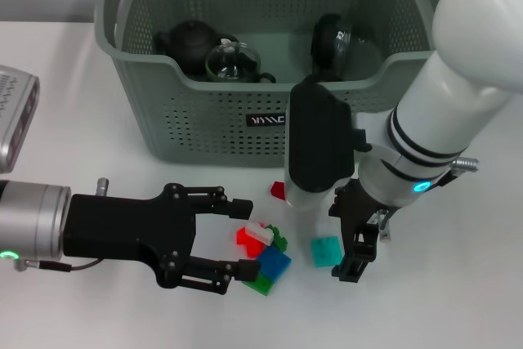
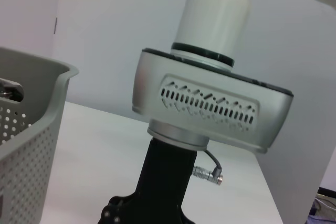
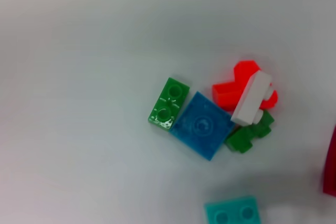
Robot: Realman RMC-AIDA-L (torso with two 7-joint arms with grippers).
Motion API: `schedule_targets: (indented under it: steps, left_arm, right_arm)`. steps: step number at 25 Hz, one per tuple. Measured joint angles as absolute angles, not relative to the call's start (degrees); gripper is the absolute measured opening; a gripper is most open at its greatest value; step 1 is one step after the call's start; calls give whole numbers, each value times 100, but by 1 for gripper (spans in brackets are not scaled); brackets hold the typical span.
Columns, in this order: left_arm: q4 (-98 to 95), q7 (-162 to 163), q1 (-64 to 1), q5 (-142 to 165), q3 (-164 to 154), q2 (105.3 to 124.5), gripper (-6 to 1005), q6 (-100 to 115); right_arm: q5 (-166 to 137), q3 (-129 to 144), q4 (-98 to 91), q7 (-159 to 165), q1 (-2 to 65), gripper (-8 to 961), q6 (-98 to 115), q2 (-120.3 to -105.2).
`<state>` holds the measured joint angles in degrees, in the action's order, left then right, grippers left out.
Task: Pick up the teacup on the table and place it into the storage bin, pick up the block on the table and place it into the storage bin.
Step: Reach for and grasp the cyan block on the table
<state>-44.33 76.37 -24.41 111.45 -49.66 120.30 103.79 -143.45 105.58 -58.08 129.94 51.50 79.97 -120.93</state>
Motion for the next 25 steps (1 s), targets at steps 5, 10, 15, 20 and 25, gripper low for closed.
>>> schedule_targets:
  steps: [5,10,15,20,25]
  left_arm:
    - [-4430,7638,-2439,11144,-4966,12032,814,10379]
    - [-4429,7637,-2427,11144,-4966,12032,814,10380]
    - [-4430,7638,-2426,11145,-4966,12033,814,10379]
    - [-4422,7638,-2426,11145,-4966,12039,814,10374]
    - [-4420,7638,-2426,11145,-4966,12041,814,10371]
  right_arm:
    - [-14323,10773,-5718,12996,5134,927,7724,-12105]
    - [-14251,10925,-5647,12999,5153,923,7575,-12120]
    - [-14166,10953,-5570,12999,5162,918,7546,-12120]
    - [-14150,10996,-5508,13043,5175,884,7497,-12120]
    - [-14121,11014,-5505,13061,5177,730,7483,-12122]
